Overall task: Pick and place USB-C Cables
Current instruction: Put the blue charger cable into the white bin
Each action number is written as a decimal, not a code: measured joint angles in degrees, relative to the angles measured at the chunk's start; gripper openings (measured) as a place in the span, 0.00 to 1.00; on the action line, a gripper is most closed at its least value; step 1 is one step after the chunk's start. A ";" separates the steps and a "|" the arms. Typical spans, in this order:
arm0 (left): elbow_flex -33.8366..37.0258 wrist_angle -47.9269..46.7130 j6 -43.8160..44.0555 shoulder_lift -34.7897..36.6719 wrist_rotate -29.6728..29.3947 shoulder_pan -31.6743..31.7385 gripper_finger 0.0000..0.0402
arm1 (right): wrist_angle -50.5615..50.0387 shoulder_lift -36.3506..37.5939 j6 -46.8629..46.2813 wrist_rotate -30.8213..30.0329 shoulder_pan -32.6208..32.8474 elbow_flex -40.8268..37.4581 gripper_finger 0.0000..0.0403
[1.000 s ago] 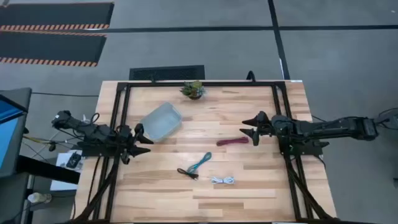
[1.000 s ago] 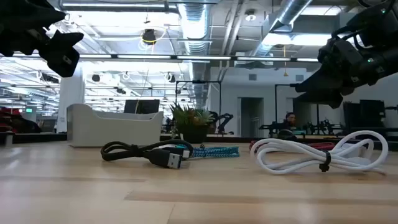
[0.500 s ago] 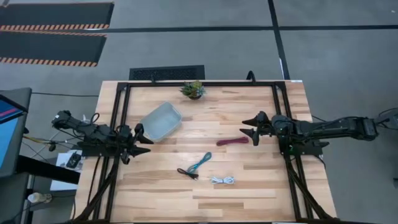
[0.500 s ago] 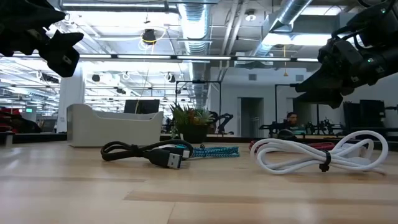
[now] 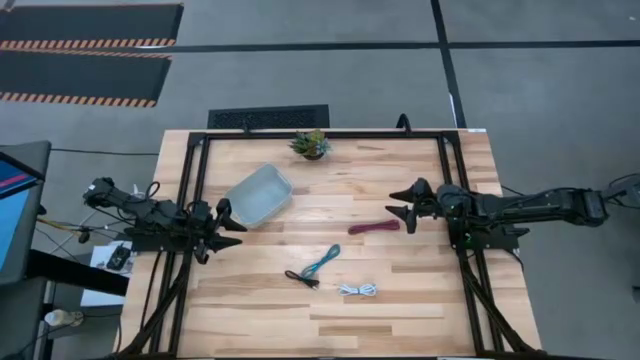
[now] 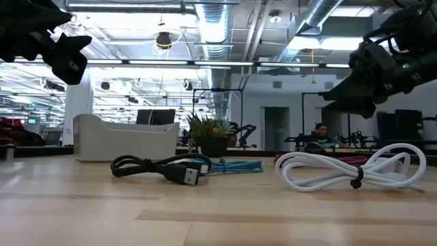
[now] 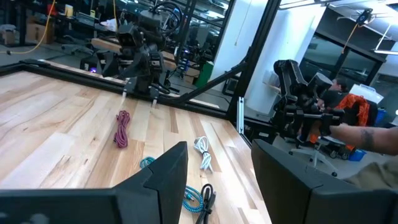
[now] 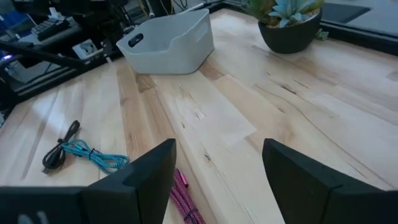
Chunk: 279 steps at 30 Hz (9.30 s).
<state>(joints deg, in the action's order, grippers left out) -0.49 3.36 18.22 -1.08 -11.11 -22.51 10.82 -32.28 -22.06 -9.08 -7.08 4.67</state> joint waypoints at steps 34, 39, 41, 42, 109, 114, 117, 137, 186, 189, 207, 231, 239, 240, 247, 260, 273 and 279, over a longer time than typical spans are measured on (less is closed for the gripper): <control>0.00 1.31 9.89 -0.02 -14.47 0.00 0.42 | 2.48 -0.01 -1.93 0.04 -0.18 0.00 0.66; 0.02 1.52 14.89 -0.03 -16.72 0.00 0.42 | 6.08 0.01 -1.95 0.03 -0.13 0.00 0.66; 0.01 1.55 15.23 -0.04 -17.89 0.00 0.42 | 5.97 -0.01 -2.02 0.04 0.02 0.00 0.66; 0.02 1.57 15.25 -0.02 -18.62 0.00 0.42 | 5.87 -0.01 -2.08 0.04 0.03 0.00 0.66; -27.69 3.61 4.39 -50.69 -13.70 9.20 0.69 | -55.76 -50.24 6.53 -1.38 13.06 50.46 0.66; -27.69 4.27 3.34 -50.69 -8.11 11.59 0.69 | -56.08 -48.27 6.52 -0.23 11.96 53.33 0.66; -27.66 5.19 2.45 -50.69 -2.45 12.45 0.69 | -56.49 -47.81 6.53 2.11 11.18 56.67 0.66; -32.85 10.66 2.93 -62.31 -1.94 12.33 0.69 | -62.72 -47.77 6.61 4.75 13.80 67.06 0.66; -56.19 5.34 7.73 -108.90 -7.78 8.65 0.69 | -65.67 -47.77 -16.62 -3.69 32.22 67.06 0.66; -56.19 5.13 7.40 -108.87 -10.46 7.98 0.69 | -65.67 -47.79 -16.62 -3.69 32.20 67.06 0.66; -56.13 2.78 8.83 -110.47 -7.10 7.83 0.60 | -64.21 -48.10 -16.54 -6.14 32.46 67.06 0.66; -56.30 -0.40 11.65 -110.45 -4.47 10.53 0.06 | -62.50 -48.10 -16.71 -6.10 32.55 67.06 0.66; -56.09 1.69 10.03 -110.64 -7.08 10.52 0.01 | -62.04 -48.10 -16.23 -7.37 32.55 67.06 0.66; -56.05 2.38 9.73 -110.69 -6.95 10.52 0.01 | -62.01 -48.10 -15.95 -7.93 32.56 67.06 0.66; -55.92 4.27 7.77 -109.15 -7.20 10.50 0.00 | -60.65 -48.10 -14.48 -13.19 32.55 67.06 0.66; -56.02 0.24 1.16 -96.69 -10.23 11.11 0.00 | -58.03 -48.10 -12.89 -16.73 32.55 67.06 0.66; -54.49 -12.87 -2.89 -76.38 -22.01 11.76 0.00 | -50.22 -48.08 -6.15 -25.74 31.66 67.06 0.66; -54.49 -13.04 -5.52 -66.99 -22.82 11.63 0.00 | -41.31 -48.07 2.01 -25.57 28.99 67.06 0.66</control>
<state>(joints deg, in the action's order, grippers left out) -54.98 -9.68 12.70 -68.07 -33.93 -10.87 -30.49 -80.35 -20.05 -34.65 21.91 71.72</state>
